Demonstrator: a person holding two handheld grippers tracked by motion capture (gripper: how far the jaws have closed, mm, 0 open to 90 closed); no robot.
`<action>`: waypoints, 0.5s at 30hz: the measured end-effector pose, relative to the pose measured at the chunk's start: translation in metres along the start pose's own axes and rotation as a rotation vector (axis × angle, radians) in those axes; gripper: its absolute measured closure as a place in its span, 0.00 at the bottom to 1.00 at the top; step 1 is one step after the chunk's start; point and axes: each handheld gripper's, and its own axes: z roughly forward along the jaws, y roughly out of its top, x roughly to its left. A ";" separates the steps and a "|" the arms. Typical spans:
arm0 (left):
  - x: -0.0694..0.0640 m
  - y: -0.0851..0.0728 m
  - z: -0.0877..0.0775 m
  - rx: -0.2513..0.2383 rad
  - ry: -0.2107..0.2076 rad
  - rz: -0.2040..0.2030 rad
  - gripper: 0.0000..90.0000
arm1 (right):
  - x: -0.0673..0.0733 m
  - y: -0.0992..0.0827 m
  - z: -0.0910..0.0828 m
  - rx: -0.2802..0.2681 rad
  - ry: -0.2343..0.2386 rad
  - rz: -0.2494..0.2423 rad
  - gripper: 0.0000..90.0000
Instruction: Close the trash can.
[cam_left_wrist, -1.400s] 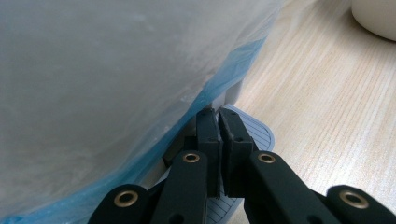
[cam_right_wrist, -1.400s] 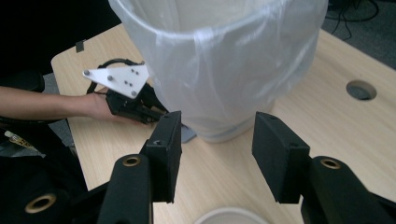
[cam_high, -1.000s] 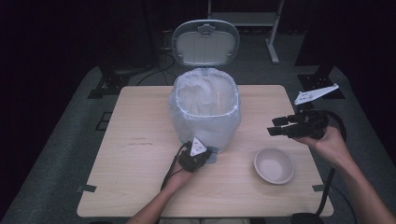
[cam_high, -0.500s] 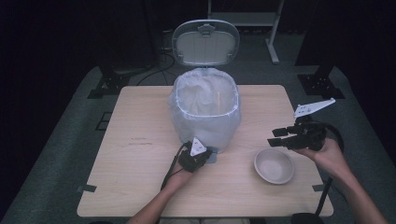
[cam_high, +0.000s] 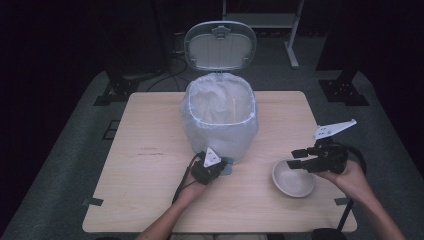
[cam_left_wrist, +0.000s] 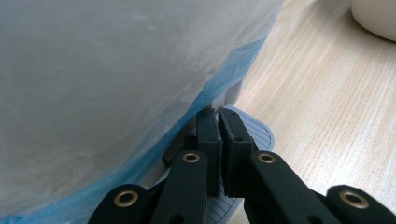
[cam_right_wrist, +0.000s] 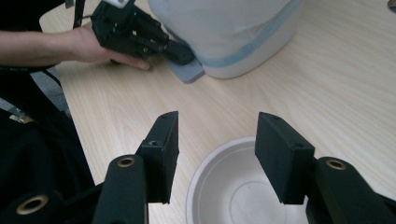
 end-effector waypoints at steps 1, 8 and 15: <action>0.000 0.000 0.000 0.000 0.000 0.000 0.98 | 0.001 -0.002 0.001 0.005 0.002 0.001 0.54; -0.001 0.000 0.000 -0.001 -0.004 -0.014 0.98 | 0.004 -0.016 0.008 0.012 0.018 -0.003 0.54; 0.000 0.000 0.000 -0.001 0.005 0.009 0.98 | 0.007 -0.030 0.011 0.006 0.023 -0.009 0.54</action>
